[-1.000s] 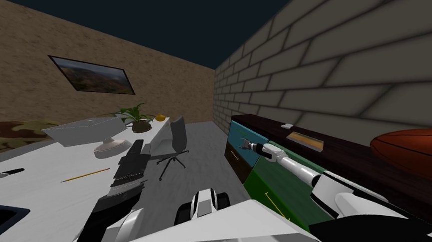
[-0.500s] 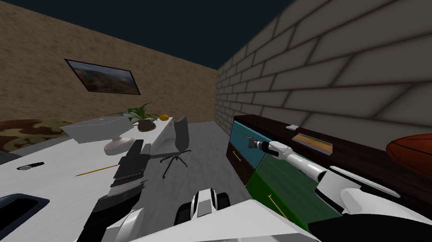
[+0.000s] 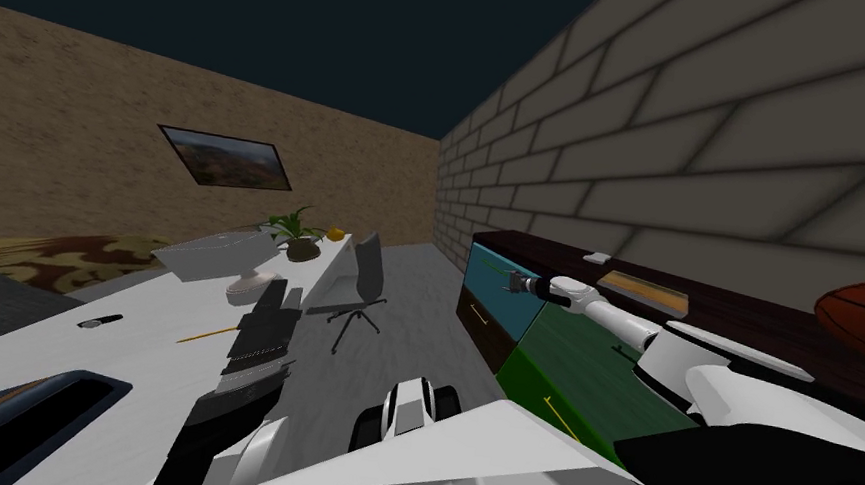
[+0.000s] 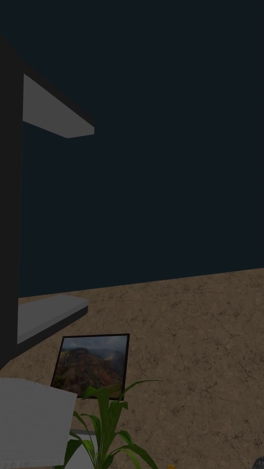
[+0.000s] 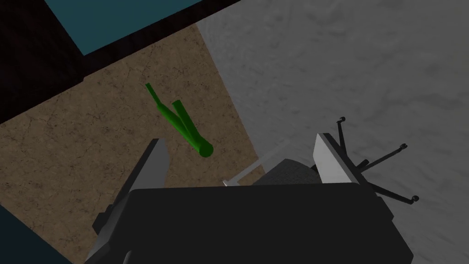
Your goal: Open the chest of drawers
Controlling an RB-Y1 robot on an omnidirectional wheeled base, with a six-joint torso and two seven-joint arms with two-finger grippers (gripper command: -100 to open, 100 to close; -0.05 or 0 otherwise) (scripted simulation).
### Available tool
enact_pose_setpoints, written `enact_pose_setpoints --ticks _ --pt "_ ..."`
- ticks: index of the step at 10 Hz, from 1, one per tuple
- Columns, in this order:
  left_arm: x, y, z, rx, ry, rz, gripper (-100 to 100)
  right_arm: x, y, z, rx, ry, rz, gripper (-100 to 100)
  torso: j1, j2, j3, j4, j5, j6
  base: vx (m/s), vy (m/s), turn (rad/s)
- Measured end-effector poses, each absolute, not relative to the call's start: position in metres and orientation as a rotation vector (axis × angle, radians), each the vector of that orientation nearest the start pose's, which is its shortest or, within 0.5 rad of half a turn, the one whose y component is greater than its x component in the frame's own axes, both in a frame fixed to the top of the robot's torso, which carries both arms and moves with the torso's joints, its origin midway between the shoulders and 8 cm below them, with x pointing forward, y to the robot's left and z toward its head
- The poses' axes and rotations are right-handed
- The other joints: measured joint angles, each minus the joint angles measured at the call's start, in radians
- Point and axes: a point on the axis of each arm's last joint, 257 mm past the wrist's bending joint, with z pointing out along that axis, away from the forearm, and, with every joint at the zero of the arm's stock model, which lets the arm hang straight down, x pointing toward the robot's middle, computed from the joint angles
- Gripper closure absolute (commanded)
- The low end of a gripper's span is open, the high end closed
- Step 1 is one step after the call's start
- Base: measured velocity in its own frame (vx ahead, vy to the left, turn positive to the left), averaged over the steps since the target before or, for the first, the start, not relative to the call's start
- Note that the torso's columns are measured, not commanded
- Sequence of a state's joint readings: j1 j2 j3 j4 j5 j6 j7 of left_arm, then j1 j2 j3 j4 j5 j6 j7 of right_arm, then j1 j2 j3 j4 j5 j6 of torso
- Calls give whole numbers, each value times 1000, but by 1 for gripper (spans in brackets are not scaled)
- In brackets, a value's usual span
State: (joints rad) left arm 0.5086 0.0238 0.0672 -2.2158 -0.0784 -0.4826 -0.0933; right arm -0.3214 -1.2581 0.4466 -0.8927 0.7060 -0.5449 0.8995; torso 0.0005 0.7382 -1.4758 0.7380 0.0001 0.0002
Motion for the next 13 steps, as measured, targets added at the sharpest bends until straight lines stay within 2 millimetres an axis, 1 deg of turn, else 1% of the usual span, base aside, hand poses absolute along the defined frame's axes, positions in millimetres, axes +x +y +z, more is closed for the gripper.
enact_pose_setpoints --ticks 1,2,3,4,7,8,9,10,13 --pt "355 297 -10 -615 757 -1076 0 514 -585 -203 -1358 1698 -692 -100 -1 0 0 0 0 0 0 0 0" --pt "355 297 -10 -615 757 -1076 0 514 -584 -203 -1357 1698 -691 100 -2 0 0 0 -1 0 0 0 0" --pt "355 297 -10 -615 757 -1076 0 514 -584 -203 -1357 1698 -692 100 -1 0 0 0 0 0 -2 97 33" --pt "355 297 -10 -615 757 -1076 0 519 -587 -190 -1346 1684 -710 100 1 -2 -1 -7 -6 2 -41 197 3" --pt "355 297 -10 -615 756 -1076 0 519 -587 -192 -1351 1689 -701 100 -5 -3 -2 -4 -5 3 -38 204 -3" --pt "355 297 -10 -615 756 -1076 0 517 -587 -191 -1353 1690 -701 100 -5 -2 -1 -4 -5 2 -24 101 -1" --pt "355 297 -10 -615 757 -1076 0 517 -586 -192 -1353 1690 -697 100 -10 -2 -1 -2 -4 2 -77 61 174" --pt "355 297 -10 -615 757 -1076 0 516 -592 -192 -1344 1704 -708 100 -9 -1 -1 -2 -5 -3 -138 54 210" --pt "355 297 -10 -615 756 -1076 0 514 -613 -190 -1284 1762 -755 100 -1 -4 -2 -5 -5 -2 -209 122 319"
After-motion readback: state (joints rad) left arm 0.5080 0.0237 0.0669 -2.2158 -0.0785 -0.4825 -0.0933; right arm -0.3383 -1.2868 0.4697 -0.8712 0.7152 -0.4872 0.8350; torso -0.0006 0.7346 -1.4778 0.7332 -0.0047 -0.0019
